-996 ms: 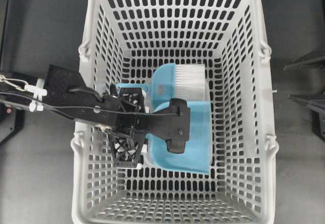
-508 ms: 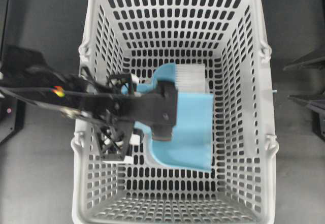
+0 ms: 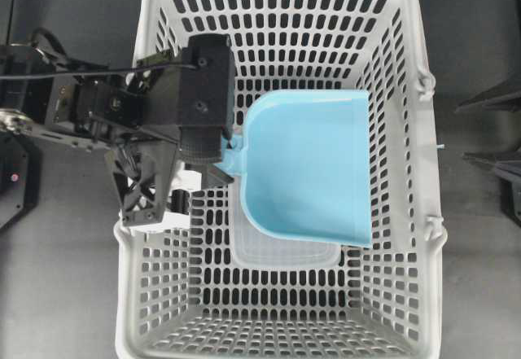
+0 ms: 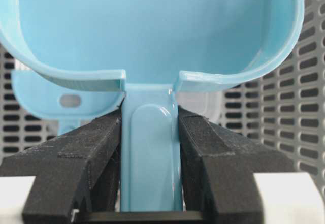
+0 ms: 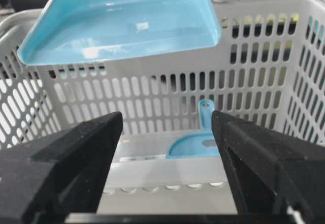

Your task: Pick up the dustpan from the shopping basket with the left arm.

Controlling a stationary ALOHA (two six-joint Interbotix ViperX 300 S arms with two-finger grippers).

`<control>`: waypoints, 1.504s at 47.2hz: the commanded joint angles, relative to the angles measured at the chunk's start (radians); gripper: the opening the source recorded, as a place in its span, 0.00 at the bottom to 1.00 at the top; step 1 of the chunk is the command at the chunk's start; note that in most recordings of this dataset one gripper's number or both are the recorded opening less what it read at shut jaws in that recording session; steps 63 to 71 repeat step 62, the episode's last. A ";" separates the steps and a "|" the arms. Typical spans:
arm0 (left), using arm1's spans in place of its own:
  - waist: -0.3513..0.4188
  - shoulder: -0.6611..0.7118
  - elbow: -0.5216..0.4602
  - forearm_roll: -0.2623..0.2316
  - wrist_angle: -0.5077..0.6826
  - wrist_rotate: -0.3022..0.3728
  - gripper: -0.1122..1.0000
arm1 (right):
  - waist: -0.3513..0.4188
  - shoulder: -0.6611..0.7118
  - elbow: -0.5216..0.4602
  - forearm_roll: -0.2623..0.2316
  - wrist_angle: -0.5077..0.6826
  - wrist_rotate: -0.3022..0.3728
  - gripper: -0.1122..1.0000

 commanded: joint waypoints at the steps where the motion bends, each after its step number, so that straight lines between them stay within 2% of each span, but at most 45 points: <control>1: 0.002 -0.034 -0.003 0.003 -0.037 0.003 0.35 | 0.002 0.005 -0.008 0.003 -0.012 0.002 0.72; 9: 0.002 -0.043 0.011 0.003 -0.080 0.003 0.36 | 0.002 -0.002 -0.008 0.003 -0.012 0.002 0.72; 71: 0.000 -0.057 0.031 0.003 -0.107 0.002 0.36 | 0.005 -0.008 -0.003 0.003 -0.009 0.002 0.72</control>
